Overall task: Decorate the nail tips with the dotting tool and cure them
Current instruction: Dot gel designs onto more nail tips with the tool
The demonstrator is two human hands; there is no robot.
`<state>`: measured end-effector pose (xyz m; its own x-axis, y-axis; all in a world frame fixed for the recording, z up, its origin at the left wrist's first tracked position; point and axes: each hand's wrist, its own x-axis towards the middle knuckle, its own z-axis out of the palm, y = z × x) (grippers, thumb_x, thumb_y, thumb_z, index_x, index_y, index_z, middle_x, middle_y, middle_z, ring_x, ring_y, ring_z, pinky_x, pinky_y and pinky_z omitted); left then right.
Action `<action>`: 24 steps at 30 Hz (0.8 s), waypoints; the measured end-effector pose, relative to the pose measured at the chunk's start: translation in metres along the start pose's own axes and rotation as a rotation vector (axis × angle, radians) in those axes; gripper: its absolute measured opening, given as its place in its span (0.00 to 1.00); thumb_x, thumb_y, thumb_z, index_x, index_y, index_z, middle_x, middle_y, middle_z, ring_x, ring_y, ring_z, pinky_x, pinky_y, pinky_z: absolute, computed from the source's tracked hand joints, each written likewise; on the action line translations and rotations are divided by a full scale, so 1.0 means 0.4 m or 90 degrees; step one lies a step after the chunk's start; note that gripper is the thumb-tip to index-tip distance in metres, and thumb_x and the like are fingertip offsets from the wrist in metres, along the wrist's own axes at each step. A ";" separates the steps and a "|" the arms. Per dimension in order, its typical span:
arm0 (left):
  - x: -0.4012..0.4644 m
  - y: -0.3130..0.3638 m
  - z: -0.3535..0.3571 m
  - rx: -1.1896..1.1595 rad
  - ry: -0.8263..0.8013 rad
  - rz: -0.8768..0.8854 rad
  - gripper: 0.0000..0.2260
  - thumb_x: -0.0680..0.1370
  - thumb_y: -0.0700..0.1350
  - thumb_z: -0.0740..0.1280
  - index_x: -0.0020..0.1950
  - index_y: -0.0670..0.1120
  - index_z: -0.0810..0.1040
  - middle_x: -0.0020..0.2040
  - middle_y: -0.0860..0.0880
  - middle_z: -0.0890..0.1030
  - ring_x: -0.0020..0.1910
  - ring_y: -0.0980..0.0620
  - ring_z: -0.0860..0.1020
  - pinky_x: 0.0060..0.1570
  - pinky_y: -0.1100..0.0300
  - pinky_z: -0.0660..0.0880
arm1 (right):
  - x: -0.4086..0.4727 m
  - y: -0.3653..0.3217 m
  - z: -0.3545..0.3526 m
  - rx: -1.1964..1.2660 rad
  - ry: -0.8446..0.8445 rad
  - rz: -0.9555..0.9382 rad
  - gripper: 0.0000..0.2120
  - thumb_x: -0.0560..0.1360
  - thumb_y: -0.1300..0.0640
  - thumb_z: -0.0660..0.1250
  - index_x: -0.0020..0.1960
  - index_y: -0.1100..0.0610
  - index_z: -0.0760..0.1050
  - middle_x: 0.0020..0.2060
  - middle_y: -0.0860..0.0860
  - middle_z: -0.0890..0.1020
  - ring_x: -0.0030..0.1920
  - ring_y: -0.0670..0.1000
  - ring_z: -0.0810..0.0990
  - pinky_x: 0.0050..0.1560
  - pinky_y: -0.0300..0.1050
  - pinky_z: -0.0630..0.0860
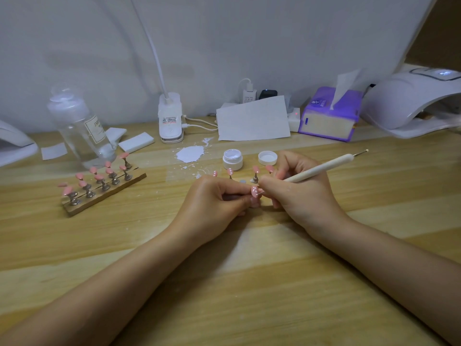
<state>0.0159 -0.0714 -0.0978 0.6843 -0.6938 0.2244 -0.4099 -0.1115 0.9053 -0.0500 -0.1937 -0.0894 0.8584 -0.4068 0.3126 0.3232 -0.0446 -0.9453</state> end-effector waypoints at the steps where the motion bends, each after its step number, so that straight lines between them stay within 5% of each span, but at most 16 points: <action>1: 0.000 0.001 0.000 -0.001 0.000 -0.001 0.11 0.72 0.37 0.70 0.40 0.54 0.83 0.32 0.60 0.82 0.35 0.69 0.76 0.35 0.73 0.73 | 0.000 0.001 0.000 -0.006 0.001 -0.004 0.19 0.68 0.76 0.62 0.28 0.59 0.59 0.14 0.46 0.69 0.17 0.40 0.71 0.27 0.30 0.72; 12: -0.001 -0.003 0.001 -0.001 0.002 -0.010 0.09 0.72 0.36 0.70 0.43 0.50 0.83 0.33 0.59 0.83 0.35 0.68 0.77 0.36 0.72 0.74 | 0.001 0.005 0.000 -0.006 0.010 -0.022 0.20 0.69 0.77 0.62 0.28 0.59 0.59 0.14 0.47 0.69 0.16 0.41 0.69 0.29 0.28 0.70; 19: 0.001 -0.006 0.000 -0.004 0.006 -0.026 0.05 0.73 0.40 0.70 0.41 0.49 0.84 0.37 0.53 0.84 0.37 0.63 0.77 0.38 0.70 0.75 | 0.008 -0.004 -0.011 0.033 0.130 -0.033 0.21 0.71 0.62 0.69 0.26 0.54 0.61 0.19 0.44 0.66 0.23 0.40 0.74 0.27 0.38 0.77; 24: 0.002 -0.005 0.002 -0.026 0.009 -0.027 0.06 0.73 0.39 0.70 0.39 0.48 0.83 0.36 0.54 0.84 0.37 0.65 0.78 0.35 0.72 0.73 | 0.065 -0.042 -0.031 -0.081 0.135 -0.080 0.17 0.71 0.64 0.69 0.31 0.54 0.64 0.18 0.42 0.68 0.21 0.39 0.68 0.25 0.33 0.72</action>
<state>0.0169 -0.0721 -0.0998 0.7090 -0.6791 0.1901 -0.3553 -0.1111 0.9281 -0.0379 -0.2147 -0.0667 0.7076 -0.5722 0.4147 0.3576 -0.2162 -0.9085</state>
